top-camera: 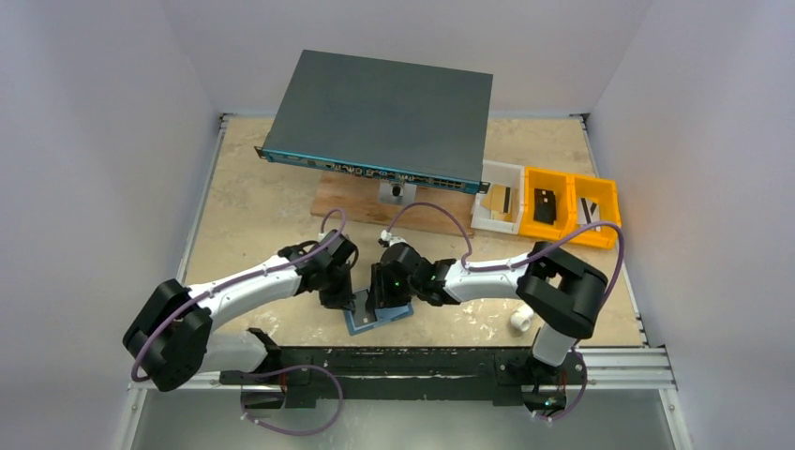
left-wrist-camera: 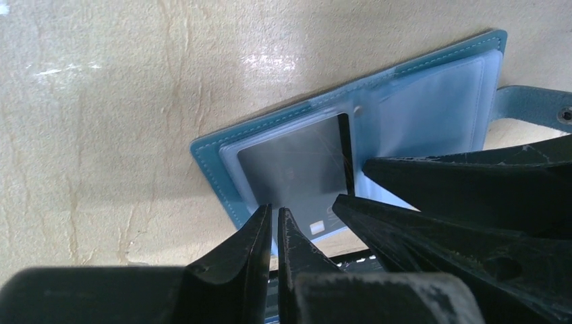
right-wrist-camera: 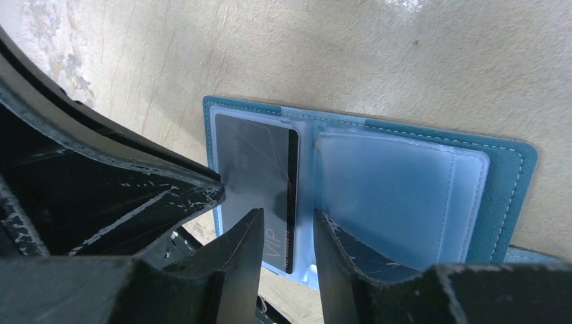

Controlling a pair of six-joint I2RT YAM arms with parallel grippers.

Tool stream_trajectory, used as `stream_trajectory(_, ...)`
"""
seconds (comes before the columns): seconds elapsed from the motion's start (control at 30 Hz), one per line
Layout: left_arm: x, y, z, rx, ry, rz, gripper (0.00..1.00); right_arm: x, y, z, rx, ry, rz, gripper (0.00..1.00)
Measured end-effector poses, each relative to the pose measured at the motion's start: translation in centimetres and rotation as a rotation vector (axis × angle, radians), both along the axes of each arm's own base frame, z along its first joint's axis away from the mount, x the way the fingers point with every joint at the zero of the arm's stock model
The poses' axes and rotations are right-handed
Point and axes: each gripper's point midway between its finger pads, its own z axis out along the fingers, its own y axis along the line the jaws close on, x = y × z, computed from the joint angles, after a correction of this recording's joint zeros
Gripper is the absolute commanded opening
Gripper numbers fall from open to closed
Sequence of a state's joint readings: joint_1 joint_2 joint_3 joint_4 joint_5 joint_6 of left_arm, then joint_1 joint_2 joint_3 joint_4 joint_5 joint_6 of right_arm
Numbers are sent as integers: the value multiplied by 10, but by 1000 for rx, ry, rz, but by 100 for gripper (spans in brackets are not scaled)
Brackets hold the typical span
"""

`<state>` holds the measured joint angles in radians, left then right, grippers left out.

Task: Take the credit cards out of the card holder
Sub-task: Remove the credit card from the card holder.

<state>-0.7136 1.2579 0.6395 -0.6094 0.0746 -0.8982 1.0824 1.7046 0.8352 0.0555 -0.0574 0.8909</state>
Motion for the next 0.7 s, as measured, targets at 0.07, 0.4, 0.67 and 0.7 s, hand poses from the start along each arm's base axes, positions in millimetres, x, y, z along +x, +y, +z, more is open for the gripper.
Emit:
stream_trajectory(0.07, 1, -2, -2, -1, 5, -2, 7, 0, 2, 0, 22, 11, 1, 33)
stream_trajectory(0.4, 4, -16, -8, -50, 25, -18, 5, -3, 9, 1, 115, 59, -2, 33)
stream_trajectory(0.67, 4, -14, -5, -46, 15, -15, 7, -3, 7, -1, 155, 91, -30, 32)
stream_trajectory(0.7, 3, -12, -3, -42, 11, -13, 8, -3, 7, -1, 160, 94, -33, 32)
